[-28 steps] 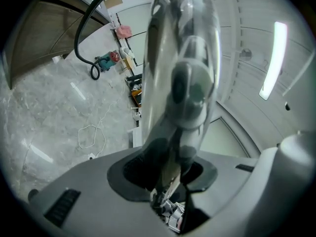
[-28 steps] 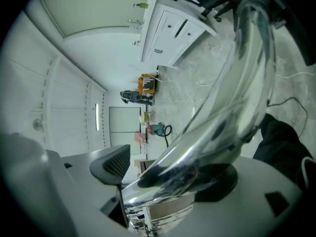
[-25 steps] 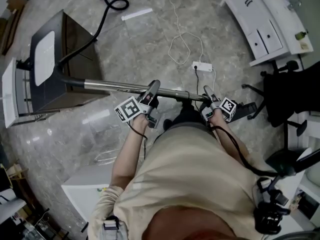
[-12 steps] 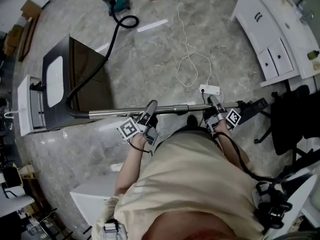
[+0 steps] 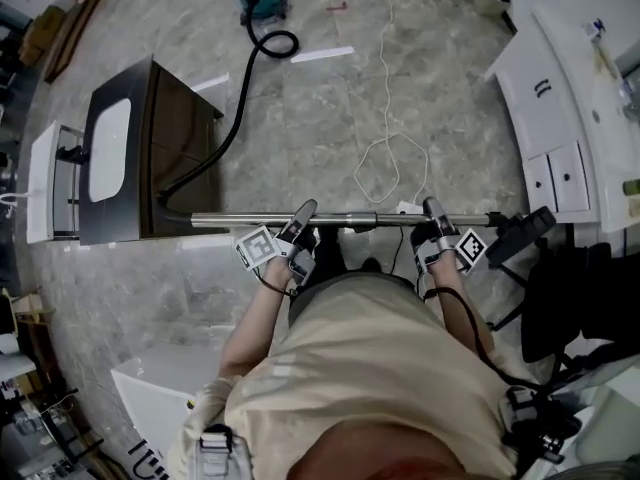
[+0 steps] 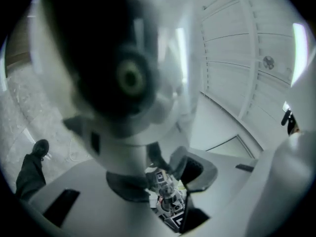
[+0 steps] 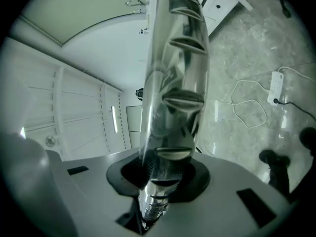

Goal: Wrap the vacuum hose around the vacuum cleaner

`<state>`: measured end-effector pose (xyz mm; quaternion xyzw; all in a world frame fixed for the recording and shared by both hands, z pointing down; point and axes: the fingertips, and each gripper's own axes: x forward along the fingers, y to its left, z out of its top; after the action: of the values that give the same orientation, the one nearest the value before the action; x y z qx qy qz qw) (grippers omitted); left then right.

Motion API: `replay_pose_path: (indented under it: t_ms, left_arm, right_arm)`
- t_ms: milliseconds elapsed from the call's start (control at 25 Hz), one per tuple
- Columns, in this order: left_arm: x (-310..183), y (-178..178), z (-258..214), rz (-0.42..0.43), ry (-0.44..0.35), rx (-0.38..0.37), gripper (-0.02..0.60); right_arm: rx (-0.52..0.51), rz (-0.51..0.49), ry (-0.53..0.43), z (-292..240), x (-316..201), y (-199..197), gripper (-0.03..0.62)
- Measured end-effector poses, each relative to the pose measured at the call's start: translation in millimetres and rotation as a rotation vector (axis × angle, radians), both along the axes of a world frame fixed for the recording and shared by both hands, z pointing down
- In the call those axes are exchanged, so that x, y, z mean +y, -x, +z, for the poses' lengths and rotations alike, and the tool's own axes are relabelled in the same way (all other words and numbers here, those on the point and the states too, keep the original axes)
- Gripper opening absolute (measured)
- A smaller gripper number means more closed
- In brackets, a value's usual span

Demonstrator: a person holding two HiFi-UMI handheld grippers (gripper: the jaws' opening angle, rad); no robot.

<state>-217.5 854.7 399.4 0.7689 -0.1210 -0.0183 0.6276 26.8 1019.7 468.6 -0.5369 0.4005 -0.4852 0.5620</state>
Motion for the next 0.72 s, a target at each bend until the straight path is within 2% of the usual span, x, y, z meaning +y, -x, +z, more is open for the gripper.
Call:
replay_pose_path:
  t_ms: [440,640,720]
  left_arm:
    - [-127,-11,28,0.04,0.17,0.06,0.14]
    - [-160,-19,43,0.006,0.293,0.087,0.14]
    - [-162,-19,53,-0.022,0.351,0.073,0.14]
  right_arm:
    - [0.155,0.047,0.098,-32,-110,-15,0.091]
    - [0.225,0.03,0.133,-48,-152,-30,0.091]
    - [0.257,0.018,0.138,-55,-165,-40,0.091]
